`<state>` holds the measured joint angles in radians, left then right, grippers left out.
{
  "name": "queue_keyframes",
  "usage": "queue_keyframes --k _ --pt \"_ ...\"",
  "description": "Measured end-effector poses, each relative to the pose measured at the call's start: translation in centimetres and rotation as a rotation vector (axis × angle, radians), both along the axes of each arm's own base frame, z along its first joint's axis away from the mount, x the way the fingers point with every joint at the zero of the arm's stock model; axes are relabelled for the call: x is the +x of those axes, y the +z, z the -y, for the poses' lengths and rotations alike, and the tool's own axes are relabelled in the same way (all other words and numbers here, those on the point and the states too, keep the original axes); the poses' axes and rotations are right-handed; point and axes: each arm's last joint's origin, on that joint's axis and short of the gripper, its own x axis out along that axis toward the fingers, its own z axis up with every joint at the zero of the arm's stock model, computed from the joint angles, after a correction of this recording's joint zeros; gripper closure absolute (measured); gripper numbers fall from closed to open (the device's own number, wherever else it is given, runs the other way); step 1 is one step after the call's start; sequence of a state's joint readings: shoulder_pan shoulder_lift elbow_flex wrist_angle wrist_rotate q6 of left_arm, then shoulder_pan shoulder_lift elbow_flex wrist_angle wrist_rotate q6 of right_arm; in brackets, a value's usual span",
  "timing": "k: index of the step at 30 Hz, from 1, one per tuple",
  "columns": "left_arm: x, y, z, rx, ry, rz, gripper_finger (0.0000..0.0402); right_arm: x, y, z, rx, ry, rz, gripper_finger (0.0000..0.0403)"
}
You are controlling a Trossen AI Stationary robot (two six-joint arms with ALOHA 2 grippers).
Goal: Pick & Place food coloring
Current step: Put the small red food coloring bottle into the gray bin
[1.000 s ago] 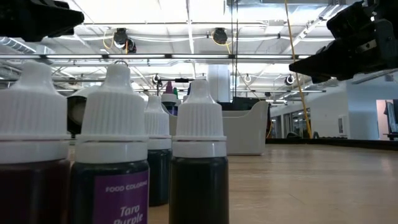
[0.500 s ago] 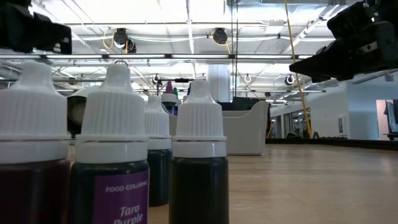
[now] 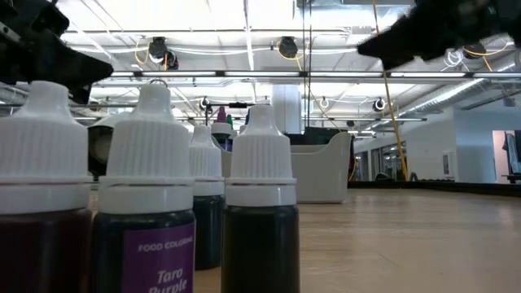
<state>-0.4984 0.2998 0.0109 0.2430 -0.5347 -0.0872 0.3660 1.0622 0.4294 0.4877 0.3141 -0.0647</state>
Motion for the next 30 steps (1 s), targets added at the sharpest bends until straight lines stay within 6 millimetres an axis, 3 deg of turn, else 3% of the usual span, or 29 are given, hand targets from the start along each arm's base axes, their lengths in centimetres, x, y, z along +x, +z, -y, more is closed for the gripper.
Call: queue_keyframes --k 4,7,14,21,25,30 --pt "0.0 -0.2 -0.1 -0.05 0.03 -0.011 0.0388 4.1 2.3 -3.0 0.006 0.029 -0.175 0.0403" --pt "0.0 -0.1 -0.1 -0.032 0.027 -0.01 0.0397 7.2 2.8 -5.6 -0.028 0.054 -0.291 0.0403" --pt "0.0 -0.1 -0.1 0.037 0.042 -0.009 0.0374 13.5 3.9 -11.8 -0.077 0.138 -0.311 0.04" --pt "0.0 -0.1 -0.1 0.12 0.038 -0.018 0.0377 15.9 4.5 -17.4 -0.116 0.158 -0.339 0.034" --pt "0.0 0.1 -0.1 0.183 0.036 -0.006 0.0391 16.3 3.1 -19.4 -0.076 0.122 -0.352 0.0291" --pt "0.0 0.4 -0.1 0.23 0.038 0.018 0.0395 16.6 0.4 -20.3 -0.002 0.074 -0.411 0.0251"
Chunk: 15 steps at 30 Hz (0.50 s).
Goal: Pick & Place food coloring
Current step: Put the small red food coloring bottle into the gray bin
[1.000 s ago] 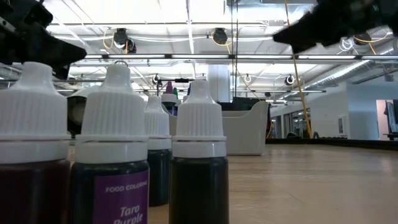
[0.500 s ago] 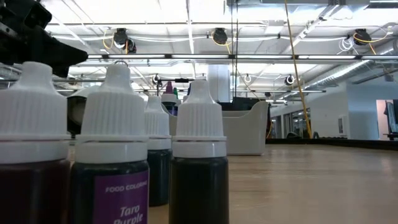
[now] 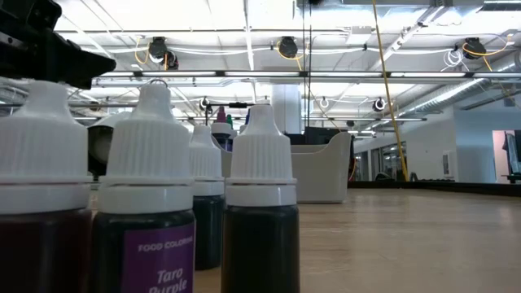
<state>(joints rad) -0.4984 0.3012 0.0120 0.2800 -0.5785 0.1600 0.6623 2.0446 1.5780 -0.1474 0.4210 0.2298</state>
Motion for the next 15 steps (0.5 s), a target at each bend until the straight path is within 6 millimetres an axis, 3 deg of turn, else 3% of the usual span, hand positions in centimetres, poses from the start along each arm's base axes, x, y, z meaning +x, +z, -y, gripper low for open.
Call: queue_keyframes --k 7,15 --pt "0.0 0.3 0.0 -0.014 0.0 0.024 0.0362 0.0 -3.1 -1.1 0.019 -0.03 -0.059 0.0248" --pt "0.0 0.3 0.0 -0.018 0.0 0.027 0.0363 -1.3 -3.2 -2.6 0.027 0.0 -0.071 0.0248"
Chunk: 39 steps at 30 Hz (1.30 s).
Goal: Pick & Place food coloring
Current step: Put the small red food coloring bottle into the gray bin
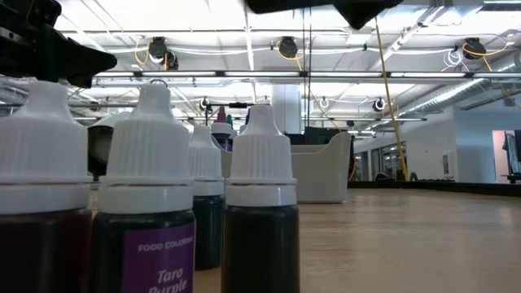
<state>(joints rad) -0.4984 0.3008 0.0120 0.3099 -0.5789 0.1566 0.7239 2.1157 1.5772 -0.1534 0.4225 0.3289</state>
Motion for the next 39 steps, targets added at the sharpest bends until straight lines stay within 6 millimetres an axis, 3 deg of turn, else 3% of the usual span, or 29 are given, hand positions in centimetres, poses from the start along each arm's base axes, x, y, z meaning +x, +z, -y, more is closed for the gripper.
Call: queue_keyframes --k 6,16,28,33,39 --pt "0.0 0.0 0.0 -0.004 0.0 0.0 0.0376 0.4 -2.0 0.2 -0.027 -0.056 -0.021 0.0248" --pt "0.0 0.0 0.0 0.026 0.0 -0.002 0.0398 0.4 -2.2 0.5 -0.026 -0.08 -0.032 0.0248" --pt "0.0 0.0 0.0 0.042 0.001 -0.003 0.0354 0.4 -3.5 0.7 0.02 -0.081 -0.03 0.0248" --pt "0.0 0.0 0.0 0.044 0.001 -0.002 0.0358 0.8 -4.9 0.8 0.015 -0.075 -0.056 0.0248" --pt "0.0 0.0 0.0 0.044 0.001 -0.002 0.0373 1.0 -4.8 1.0 0.027 -0.077 -0.055 0.0248"
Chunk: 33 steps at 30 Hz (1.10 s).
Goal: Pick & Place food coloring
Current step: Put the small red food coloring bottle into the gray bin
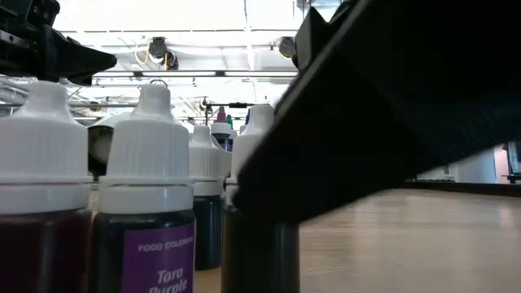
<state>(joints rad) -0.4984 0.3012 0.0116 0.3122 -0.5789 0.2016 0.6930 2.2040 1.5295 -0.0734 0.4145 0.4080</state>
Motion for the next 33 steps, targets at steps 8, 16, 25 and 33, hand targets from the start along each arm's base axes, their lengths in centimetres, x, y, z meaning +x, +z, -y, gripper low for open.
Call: queue_keyframes --k 8,16,25,33 --pt "0.0 0.0 0.0 0.0 0.0 0.0 0.0395 0.0 0.0 0.0 0.003 -0.001 0.001 0.0251" --pt "0.0 0.0 0.0 0.0 0.0 0.0 0.0375 0.1 0.1 -0.1 0.006 0.005 0.012 0.0297" --pt "0.0 0.0 0.0 0.001 0.0 0.0 0.0349 0.1 0.1 -0.1 -0.01 0.02 0.016 0.0351" --pt "0.0 0.0 0.0 0.0 0.0 -0.001 0.0364 -0.4 2.8 0.3 -0.011 0.027 0.028 0.0348"
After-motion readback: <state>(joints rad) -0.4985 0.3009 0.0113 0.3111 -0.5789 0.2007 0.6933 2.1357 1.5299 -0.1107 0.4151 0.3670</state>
